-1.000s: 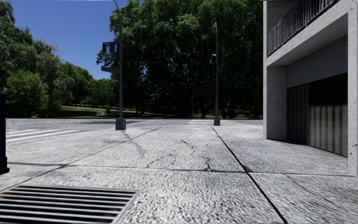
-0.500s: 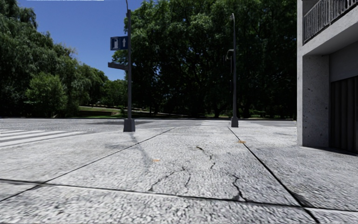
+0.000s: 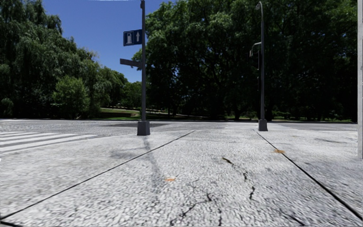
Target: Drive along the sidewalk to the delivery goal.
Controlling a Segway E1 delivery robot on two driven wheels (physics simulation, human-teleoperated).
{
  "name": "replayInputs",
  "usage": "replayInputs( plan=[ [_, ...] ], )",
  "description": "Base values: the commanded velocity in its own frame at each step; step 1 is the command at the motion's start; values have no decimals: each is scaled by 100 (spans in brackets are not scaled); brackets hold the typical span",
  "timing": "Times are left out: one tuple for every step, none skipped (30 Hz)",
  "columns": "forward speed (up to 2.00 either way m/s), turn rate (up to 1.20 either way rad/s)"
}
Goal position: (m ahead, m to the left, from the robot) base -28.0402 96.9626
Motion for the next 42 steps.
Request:
replayInputs(
  plan=[
    [148, 44],
    [148, 44],
    [148, 46],
    [148, 47],
    [148, 47],
    [148, 47],
    [148, 47],
    [147, 47],
    [147, 47],
    [147, 47],
    [147, 47],
    [147, 47],
    [147, 47],
    [147, 47],
    [147, 47],
    [147, 47],
    [147, 47],
    [147, 47],
    [147, 47],
    [147, 47],
    [147, 47],
    [147, 47],
    [147, 47],
    [147, 47],
    [147, 47],
    [147, 47],
    [147, 47],
    [147, 47],
    [147, 47],
    [147, 47],
    [147, 47],
    [147, 47],
    [147, 47],
    [147, 47],
    [147, 47],
    [147, 47],
    [147, 47],
    [147, 47],
    [147, 47],
    [147, 44],
    [147, 43],
    [147, 42]
  ],
)
